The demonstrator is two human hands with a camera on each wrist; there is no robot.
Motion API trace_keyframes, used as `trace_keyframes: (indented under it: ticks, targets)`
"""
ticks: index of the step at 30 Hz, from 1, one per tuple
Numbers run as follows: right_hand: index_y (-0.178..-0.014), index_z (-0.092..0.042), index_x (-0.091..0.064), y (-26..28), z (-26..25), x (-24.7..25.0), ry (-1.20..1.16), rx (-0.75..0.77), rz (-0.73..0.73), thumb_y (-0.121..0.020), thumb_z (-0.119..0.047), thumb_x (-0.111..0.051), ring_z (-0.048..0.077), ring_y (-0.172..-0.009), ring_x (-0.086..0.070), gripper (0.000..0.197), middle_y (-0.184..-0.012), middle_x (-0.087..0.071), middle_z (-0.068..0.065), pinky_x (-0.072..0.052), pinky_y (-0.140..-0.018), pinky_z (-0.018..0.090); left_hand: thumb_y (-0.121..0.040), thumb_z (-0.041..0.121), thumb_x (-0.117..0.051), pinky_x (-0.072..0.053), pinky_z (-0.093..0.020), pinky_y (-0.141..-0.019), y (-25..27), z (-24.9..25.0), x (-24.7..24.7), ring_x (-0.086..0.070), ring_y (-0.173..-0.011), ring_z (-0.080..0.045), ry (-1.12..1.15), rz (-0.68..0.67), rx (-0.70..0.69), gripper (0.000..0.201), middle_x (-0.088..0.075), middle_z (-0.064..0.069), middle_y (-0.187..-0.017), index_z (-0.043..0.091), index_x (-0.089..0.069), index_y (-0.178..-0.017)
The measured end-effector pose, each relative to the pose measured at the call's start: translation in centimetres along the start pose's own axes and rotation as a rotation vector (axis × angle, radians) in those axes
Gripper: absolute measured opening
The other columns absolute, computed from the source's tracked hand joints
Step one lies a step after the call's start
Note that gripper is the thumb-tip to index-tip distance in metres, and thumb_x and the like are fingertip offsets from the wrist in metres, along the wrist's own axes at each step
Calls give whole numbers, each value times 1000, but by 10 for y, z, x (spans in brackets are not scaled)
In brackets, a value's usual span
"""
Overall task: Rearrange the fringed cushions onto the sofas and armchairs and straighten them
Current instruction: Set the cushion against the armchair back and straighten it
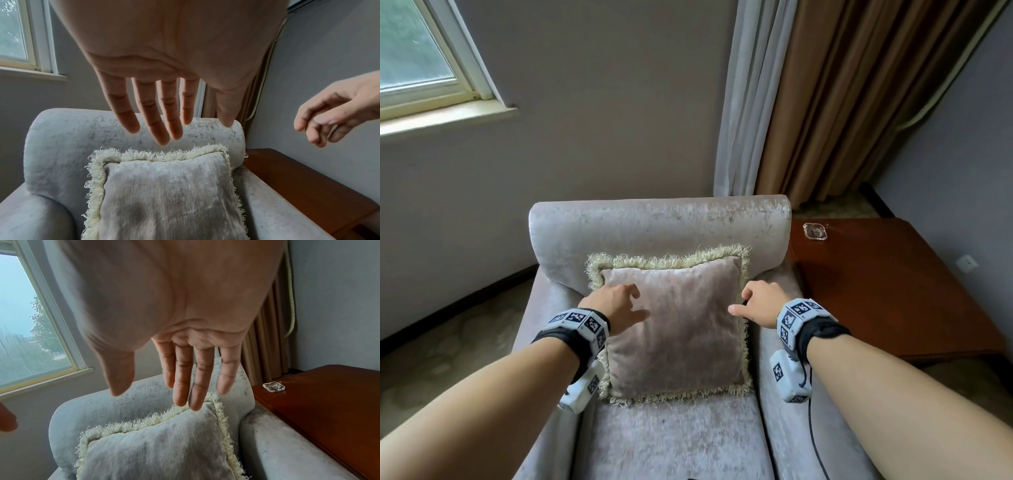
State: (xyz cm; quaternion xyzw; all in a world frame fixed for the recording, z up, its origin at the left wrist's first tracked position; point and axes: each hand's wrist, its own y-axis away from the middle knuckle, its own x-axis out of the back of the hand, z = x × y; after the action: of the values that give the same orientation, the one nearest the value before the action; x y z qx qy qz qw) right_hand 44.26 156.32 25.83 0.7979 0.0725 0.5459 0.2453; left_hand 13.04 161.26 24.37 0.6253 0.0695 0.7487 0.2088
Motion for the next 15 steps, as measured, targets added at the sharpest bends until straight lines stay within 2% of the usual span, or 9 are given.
trace_keyframes:
  ticks: [4, 8, 11, 15]
  targets:
    - [-112, -28, -51, -23, -14, -17, 9, -51, -70, -74, -76, -58, 22, -106, -53, 62, -117, -65, 2, -49, -94, 42, -81, 74, -59, -54, -39, -95, -28, -27, -15, -65, -109, -20, 43, -67, 52, 61, -73, 11, -107, 33, -57, -127]
    - [-130, -22, -51, -32, -22, -38, -10, -113, -117, -78, -75, -58, 24, -120, -53, 75, -124, -62, 4, -47, -95, 41, -76, 81, -56, -55, -38, -93, -48, -48, -34, -67, -107, -20, 59, -145, 100, 70, -72, 5, -115, 33, -57, -127]
    - [-135, -19, -49, -41, -23, -46, -21, -144, -146, -82, -72, -60, 25, -125, -51, 75, -128, -58, 7, -45, -98, 42, -72, 85, -55, -55, -39, -92, -60, -53, -44, -67, -106, -21, 64, -192, 121, 75, -71, 4, -117, 33, -57, -126]
    - [-134, -18, -50, -68, -22, -45, -22, -162, -166, -82, -71, -60, 26, -125, -51, 74, -130, -58, 7, -46, -99, 42, -71, 85, -56, -56, -39, -91, -80, -46, -49, -67, -103, -20, 64, -217, 112, 75, -72, 4, -113, 33, -58, -125]
